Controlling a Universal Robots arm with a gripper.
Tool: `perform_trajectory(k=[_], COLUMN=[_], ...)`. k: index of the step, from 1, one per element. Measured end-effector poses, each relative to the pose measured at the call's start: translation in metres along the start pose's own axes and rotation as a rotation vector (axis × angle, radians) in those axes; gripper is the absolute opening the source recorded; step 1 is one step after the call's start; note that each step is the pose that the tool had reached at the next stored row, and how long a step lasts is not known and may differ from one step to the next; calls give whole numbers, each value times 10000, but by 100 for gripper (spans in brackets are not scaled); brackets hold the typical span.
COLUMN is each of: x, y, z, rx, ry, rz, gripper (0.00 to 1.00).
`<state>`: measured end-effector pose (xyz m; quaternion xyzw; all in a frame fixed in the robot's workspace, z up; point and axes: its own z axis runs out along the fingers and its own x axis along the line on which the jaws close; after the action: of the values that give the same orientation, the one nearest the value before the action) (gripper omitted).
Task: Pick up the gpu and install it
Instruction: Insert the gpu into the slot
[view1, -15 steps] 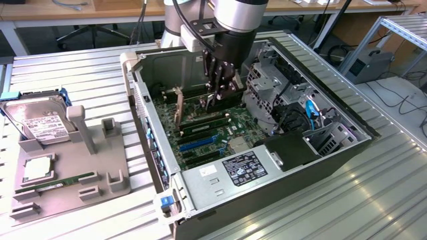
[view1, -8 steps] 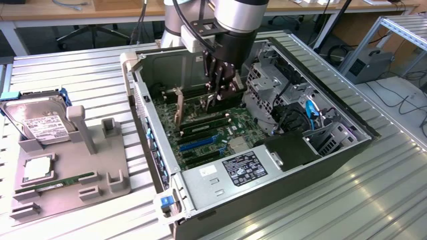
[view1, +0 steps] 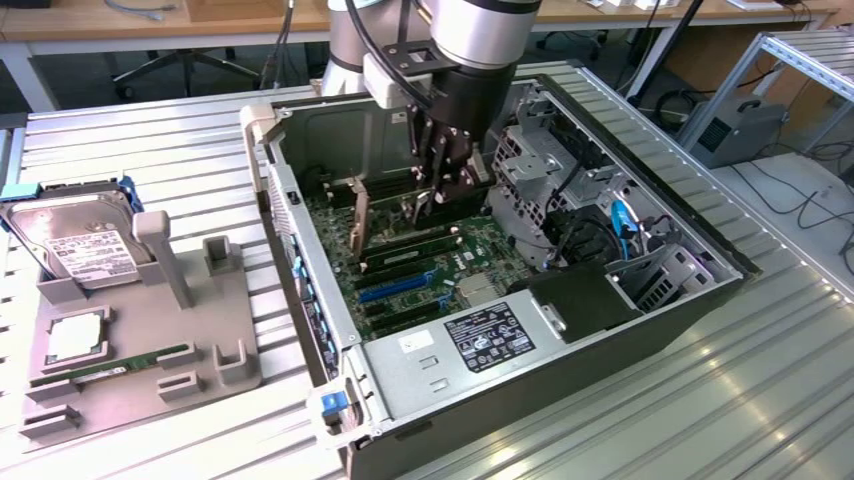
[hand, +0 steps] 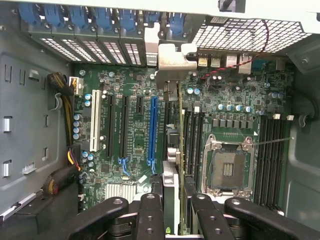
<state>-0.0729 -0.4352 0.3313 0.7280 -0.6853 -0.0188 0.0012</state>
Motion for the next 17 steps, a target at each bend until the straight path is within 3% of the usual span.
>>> perform_trajectory(k=[17], x=[54], y=[6], z=[5], rx=[0], ry=[1], rz=[0], gripper=[27])
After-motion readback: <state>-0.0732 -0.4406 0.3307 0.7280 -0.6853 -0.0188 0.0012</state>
